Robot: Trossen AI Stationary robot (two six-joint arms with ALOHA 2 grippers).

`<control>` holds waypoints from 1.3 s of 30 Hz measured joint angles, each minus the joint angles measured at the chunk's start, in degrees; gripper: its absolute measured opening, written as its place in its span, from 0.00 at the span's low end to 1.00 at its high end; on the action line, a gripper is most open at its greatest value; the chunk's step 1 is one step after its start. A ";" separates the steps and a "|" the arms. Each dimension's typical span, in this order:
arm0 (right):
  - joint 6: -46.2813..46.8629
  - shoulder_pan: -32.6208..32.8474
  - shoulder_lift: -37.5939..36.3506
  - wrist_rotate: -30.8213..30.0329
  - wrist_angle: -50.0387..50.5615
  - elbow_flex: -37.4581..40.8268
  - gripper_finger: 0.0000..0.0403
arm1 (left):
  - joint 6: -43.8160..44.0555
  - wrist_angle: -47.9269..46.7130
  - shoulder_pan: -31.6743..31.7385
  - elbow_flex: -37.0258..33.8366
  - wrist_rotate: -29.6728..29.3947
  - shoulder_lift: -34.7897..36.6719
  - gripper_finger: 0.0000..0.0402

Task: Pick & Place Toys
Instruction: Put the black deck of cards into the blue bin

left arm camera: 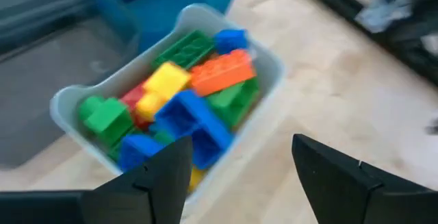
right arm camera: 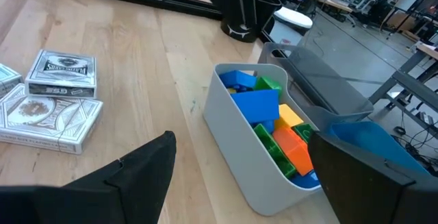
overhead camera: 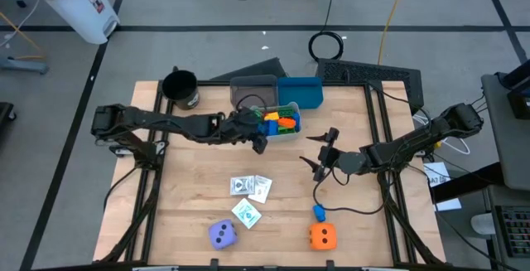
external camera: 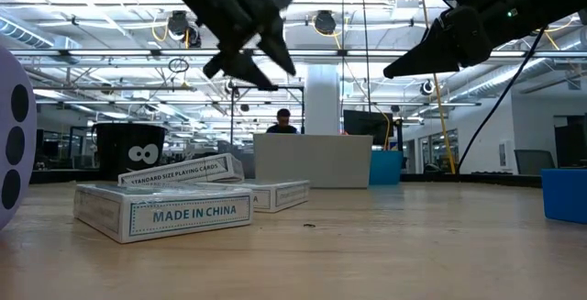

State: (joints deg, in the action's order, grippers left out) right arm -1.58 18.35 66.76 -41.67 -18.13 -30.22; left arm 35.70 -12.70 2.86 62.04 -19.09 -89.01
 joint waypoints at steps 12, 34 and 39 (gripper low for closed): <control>0.02 0.01 0.00 0.00 -0.01 0.00 0.79 | -7.15 3.04 -14.41 0.00 2.60 6.36 0.63; 0.60 0.00 0.00 0.00 -0.46 0.00 0.79 | -13.91 -16.97 -27.82 -0.07 2.08 -7.64 0.63; 0.94 0.02 0.00 0.00 -0.46 0.00 0.79 | -4.32 -18.41 -24.93 -0.07 -0.14 -10.36 0.66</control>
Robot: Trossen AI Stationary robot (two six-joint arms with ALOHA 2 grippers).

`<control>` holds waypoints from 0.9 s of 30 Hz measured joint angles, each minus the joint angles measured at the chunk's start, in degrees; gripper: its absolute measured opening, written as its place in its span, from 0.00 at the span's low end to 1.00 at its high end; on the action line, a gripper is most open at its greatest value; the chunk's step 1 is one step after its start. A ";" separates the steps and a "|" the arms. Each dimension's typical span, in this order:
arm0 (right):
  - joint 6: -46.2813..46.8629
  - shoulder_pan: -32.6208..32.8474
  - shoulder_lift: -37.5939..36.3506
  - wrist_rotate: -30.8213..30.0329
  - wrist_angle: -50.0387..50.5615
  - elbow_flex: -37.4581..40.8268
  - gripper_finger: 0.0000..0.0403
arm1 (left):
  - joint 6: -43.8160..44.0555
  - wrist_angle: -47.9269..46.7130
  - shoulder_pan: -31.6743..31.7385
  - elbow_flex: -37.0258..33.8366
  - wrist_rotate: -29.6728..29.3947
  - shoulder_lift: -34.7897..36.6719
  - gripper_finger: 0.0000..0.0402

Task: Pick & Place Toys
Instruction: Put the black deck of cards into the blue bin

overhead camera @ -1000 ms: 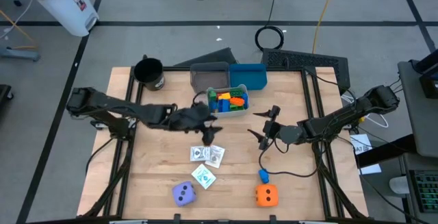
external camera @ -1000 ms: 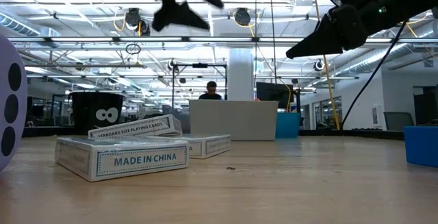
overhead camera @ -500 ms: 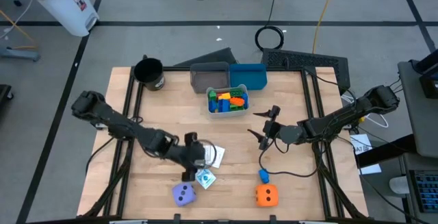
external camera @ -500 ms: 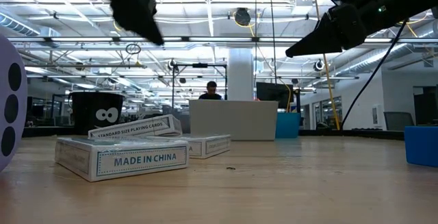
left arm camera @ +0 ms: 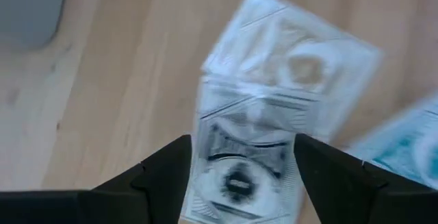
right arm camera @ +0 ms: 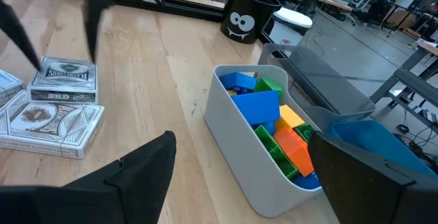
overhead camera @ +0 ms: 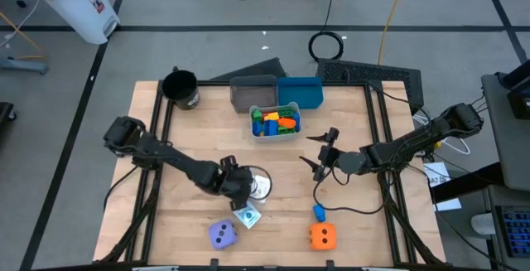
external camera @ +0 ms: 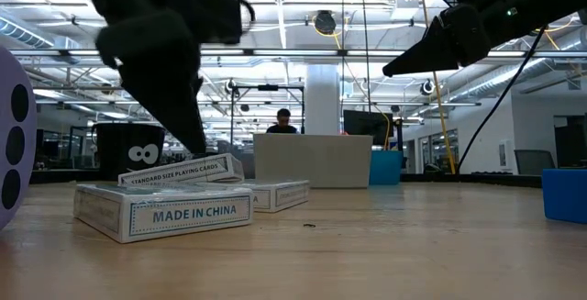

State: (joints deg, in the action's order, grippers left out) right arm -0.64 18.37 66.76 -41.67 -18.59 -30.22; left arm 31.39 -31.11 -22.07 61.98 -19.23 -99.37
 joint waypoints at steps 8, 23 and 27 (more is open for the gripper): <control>0.00 0.00 0.00 0.00 0.05 0.00 0.79 | 1.53 -0.16 3.54 0.02 6.27 -0.70 0.75; 0.01 0.00 0.00 0.00 0.07 0.00 0.79 | -17.71 1.68 3.68 0.07 7.25 -0.68 0.78; 0.00 -0.01 0.00 0.00 0.07 0.00 0.79 | -15.76 1.39 3.74 0.07 7.62 -0.15 0.78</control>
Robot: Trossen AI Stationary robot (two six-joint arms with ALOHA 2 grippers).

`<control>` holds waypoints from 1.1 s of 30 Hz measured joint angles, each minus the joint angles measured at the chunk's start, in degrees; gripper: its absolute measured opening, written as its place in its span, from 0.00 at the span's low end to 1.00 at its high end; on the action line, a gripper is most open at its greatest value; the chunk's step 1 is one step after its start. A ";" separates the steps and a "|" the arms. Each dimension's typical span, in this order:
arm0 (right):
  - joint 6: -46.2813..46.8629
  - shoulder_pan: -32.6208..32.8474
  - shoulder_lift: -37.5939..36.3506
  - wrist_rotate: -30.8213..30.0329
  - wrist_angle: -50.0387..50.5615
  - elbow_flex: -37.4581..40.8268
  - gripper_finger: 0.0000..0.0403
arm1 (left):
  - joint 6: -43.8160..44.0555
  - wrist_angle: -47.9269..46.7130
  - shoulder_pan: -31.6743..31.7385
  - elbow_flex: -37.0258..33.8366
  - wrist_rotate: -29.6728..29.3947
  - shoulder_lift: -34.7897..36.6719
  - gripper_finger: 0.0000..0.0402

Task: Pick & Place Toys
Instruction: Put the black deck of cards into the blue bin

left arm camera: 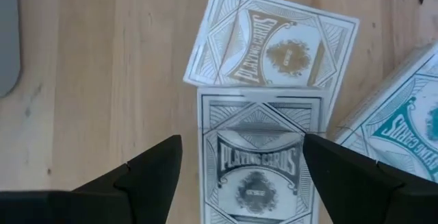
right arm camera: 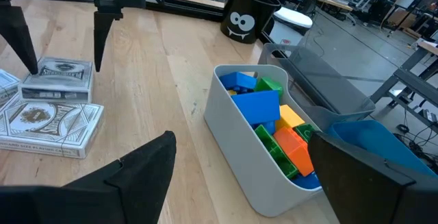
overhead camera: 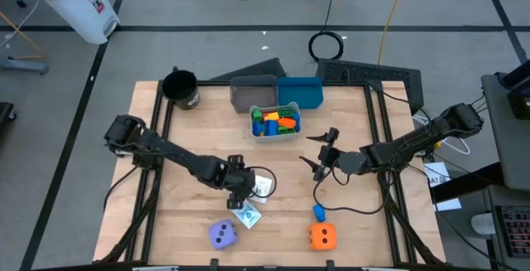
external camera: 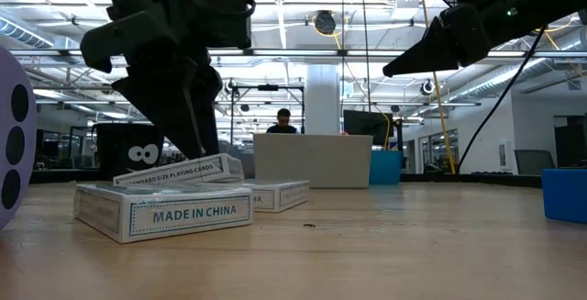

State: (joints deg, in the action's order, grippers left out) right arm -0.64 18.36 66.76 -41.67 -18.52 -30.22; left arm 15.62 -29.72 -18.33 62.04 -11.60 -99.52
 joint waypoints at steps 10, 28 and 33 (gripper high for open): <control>0.02 -0.01 0.00 0.02 -0.04 0.00 0.79 | 2.59 0.02 0.26 0.09 5.84 2.95 0.78; 0.02 0.01 -0.02 0.04 0.01 0.00 0.79 | 0.10 -0.84 1.20 0.07 1.46 -3.09 0.78; 0.02 0.01 -0.02 0.02 -0.02 0.02 0.79 | -0.07 1.16 1.66 0.26 1.45 -5.72 0.78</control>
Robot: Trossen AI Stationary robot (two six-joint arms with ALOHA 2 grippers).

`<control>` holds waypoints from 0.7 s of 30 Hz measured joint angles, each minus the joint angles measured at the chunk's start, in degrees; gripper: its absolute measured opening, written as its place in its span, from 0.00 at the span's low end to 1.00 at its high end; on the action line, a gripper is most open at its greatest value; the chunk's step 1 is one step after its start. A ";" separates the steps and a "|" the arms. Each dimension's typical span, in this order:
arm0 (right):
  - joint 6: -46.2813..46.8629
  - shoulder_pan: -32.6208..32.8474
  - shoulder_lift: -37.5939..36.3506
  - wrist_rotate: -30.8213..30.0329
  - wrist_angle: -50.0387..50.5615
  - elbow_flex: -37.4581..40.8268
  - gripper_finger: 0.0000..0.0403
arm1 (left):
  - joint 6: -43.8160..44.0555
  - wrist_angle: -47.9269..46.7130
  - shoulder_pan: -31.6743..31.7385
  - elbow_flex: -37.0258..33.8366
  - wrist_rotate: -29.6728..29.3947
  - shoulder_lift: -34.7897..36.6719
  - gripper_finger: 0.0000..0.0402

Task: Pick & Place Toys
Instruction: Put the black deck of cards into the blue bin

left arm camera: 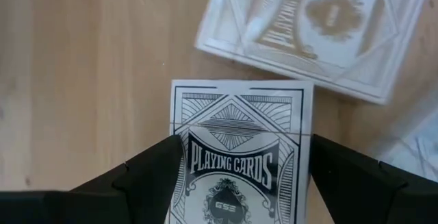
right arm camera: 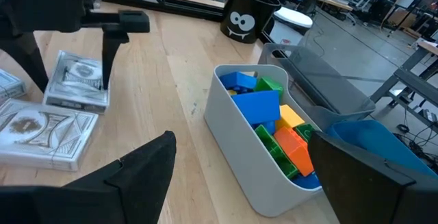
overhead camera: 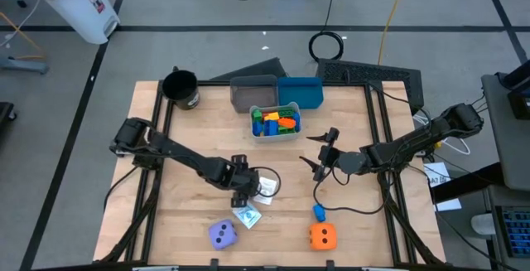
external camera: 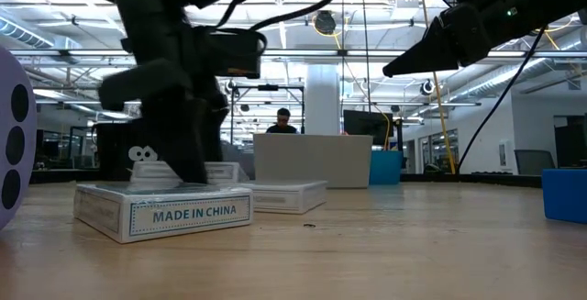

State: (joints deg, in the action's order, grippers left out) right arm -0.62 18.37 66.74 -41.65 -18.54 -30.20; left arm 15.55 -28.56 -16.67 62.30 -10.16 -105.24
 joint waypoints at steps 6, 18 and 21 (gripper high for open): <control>0.00 0.00 0.00 0.00 -0.04 0.00 0.79 | -0.02 2.34 0.31 0.00 -0.86 -2.51 0.78; 0.00 0.00 0.00 0.00 -0.02 -0.01 0.79 | 0.70 2.30 0.29 -0.06 -0.91 -2.44 0.55; 0.00 0.00 0.00 0.00 -0.02 0.00 0.79 | 1.10 2.31 0.31 -0.06 -1.34 -2.44 0.46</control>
State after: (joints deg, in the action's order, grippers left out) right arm -0.62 18.37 66.74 -41.65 -18.57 -30.20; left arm 16.65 -26.25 -16.36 62.24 -11.50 -107.68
